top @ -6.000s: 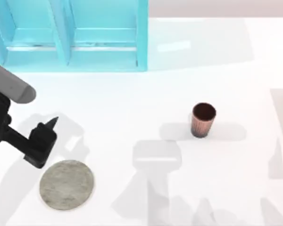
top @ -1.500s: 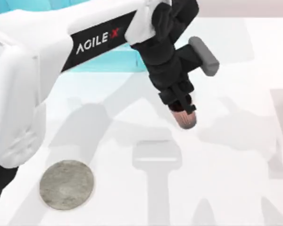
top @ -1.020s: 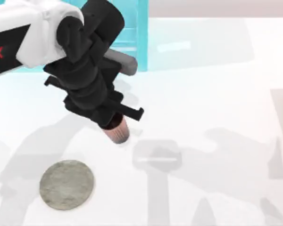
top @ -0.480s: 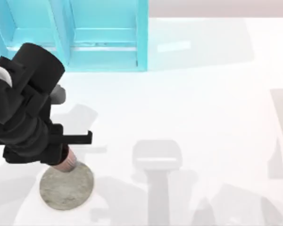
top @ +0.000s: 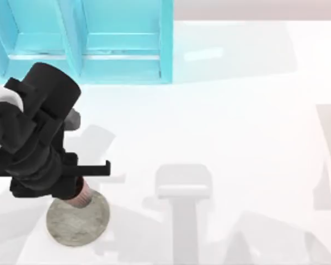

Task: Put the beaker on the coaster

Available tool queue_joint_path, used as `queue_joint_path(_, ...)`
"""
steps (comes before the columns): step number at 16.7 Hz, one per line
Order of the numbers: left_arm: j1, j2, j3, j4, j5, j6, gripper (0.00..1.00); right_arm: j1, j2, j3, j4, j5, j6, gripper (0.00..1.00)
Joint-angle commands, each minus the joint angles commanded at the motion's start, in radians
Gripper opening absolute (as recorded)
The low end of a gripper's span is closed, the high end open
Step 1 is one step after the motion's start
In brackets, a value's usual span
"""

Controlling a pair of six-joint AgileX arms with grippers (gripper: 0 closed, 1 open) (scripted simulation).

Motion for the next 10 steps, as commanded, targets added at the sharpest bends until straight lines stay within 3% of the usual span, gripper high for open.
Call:
queue_joint_path(5,0.0,0.07,-0.083,0.196,-0.002,-0.003,0.0,0.0,0.0,0.0,0.0,0.0,0.0,1.0)
queue_joint_path(10,0.0,0.091,-0.104,0.22,-0.003,-0.003,0.0,0.0,0.0,0.0,0.0,0.0,0.0,1.0)
